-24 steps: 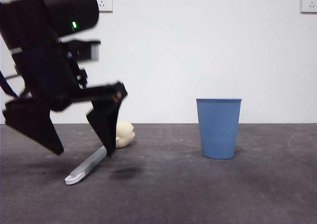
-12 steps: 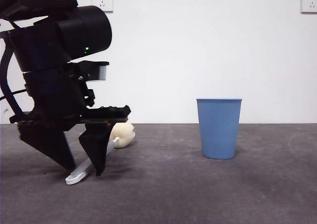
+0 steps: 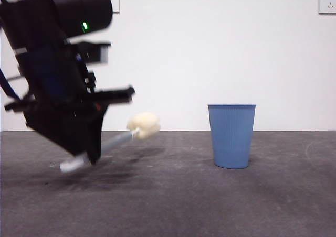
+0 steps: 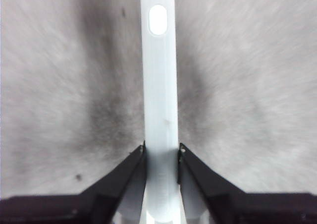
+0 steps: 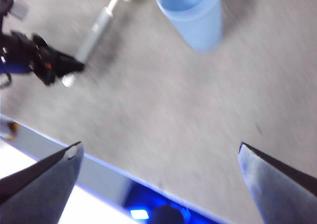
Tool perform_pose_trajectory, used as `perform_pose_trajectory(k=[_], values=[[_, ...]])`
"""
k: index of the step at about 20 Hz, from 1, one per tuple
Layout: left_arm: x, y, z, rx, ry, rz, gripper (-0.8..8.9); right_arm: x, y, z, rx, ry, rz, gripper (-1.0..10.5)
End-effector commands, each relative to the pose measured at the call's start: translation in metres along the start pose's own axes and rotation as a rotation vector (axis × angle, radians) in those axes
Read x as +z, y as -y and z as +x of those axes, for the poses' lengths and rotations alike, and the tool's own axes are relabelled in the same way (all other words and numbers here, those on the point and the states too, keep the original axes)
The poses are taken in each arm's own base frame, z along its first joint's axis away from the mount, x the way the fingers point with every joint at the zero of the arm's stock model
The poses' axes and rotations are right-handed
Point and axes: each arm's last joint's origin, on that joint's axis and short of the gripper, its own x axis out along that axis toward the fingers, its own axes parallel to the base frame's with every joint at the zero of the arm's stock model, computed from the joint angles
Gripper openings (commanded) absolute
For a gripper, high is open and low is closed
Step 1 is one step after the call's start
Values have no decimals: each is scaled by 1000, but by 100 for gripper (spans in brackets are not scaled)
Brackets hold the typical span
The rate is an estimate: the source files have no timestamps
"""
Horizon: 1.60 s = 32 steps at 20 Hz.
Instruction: Pick up the cup brush,pick up the cup,insert the brush into the cup,clean the cup,put the cup brush back,put the cup back to the fixed position on the table
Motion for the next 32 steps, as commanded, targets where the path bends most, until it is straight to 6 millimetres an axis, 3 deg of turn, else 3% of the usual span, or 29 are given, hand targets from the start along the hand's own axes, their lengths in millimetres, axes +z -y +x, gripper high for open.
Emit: perform_pose_trajectory(k=[1,4,8,12,21,32], values=[[0,-2,-21,-15,43,35,-7,10,1,6,29,48,-3,626],[-2,-8,-57,-38,108,50,-7,14,6,32,58,82,-5,627],[-12,-17,-101,-62,190,66,-8,3,10,87,24,124,-14,627],[-24,-25,-128,-73,229,64,-8,-12,3,137,-91,136,-90,627],[-35,-30,-134,-51,171,93,-8,-12,16,217,-203,182,-165,627],[-36,-31,-134,-49,162,87,-8,-5,42,256,-220,376,-178,626]])
